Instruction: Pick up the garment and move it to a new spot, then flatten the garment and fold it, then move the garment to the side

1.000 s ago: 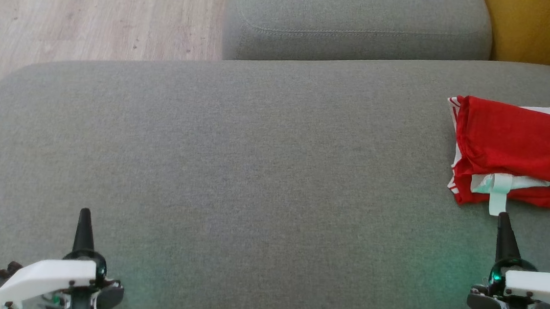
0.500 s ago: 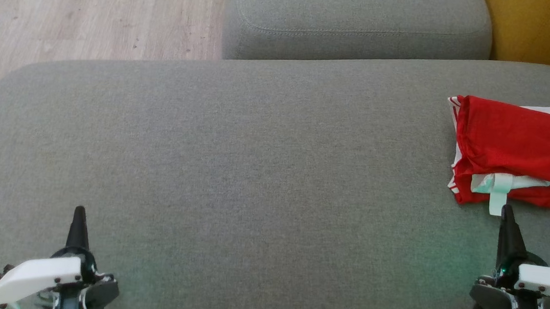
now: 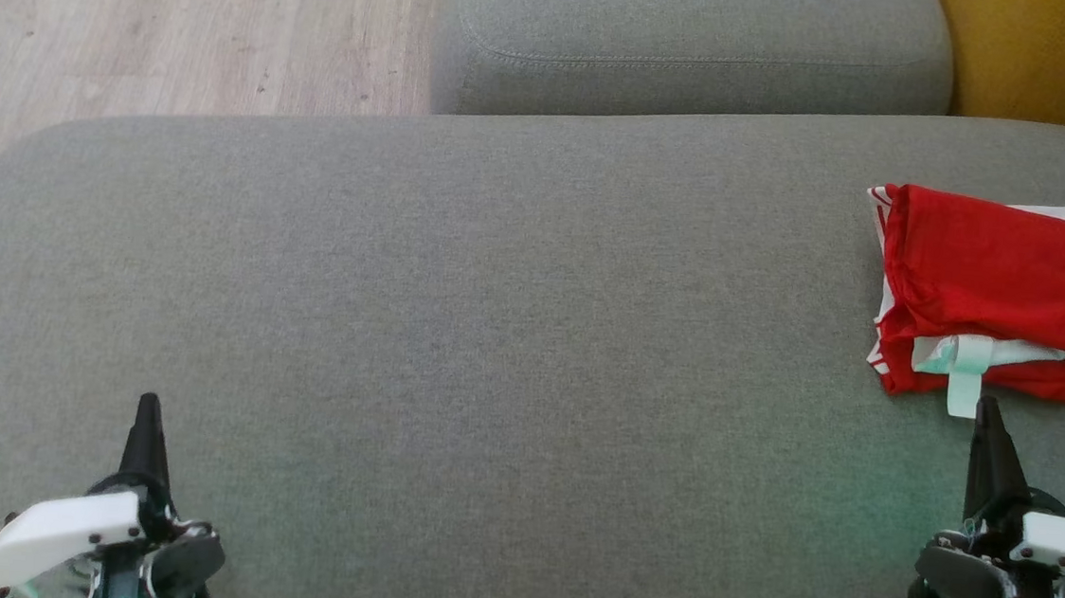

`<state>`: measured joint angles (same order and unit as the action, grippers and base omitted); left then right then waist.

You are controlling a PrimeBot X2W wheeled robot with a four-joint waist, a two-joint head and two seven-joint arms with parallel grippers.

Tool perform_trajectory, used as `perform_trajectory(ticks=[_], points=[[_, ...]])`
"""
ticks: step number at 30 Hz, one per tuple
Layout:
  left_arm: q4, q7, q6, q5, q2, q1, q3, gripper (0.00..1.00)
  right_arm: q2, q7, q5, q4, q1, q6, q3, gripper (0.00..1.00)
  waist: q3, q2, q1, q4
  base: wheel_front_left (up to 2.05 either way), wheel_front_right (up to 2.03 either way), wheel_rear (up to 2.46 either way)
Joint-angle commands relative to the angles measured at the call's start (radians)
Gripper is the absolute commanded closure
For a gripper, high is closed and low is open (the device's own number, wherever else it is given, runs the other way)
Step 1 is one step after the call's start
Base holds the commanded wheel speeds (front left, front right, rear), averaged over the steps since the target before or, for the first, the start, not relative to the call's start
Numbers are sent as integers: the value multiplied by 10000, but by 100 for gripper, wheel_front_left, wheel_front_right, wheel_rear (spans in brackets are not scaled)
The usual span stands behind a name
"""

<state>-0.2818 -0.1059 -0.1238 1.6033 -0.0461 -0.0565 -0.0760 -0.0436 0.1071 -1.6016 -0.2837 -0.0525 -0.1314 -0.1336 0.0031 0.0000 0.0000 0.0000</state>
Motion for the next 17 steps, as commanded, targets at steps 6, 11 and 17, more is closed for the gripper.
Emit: perform_trajectory(ticks=[6,11,17], points=[[363,-75,-69,50,-47,-516,-381,100,-77,57,-74,390,-554,7,202,100,0,0,0,0,0,0,0],[363,-76,-69,49,-47,-516,-381,100,-76,58,-72,389,-554,7,201,100,0,0,0,0,0,0,0],[364,-76,-69,49,-46,-516,-382,100,-75,60,-71,389,-554,7,200,100,0,0,0,0,0,0,0]])
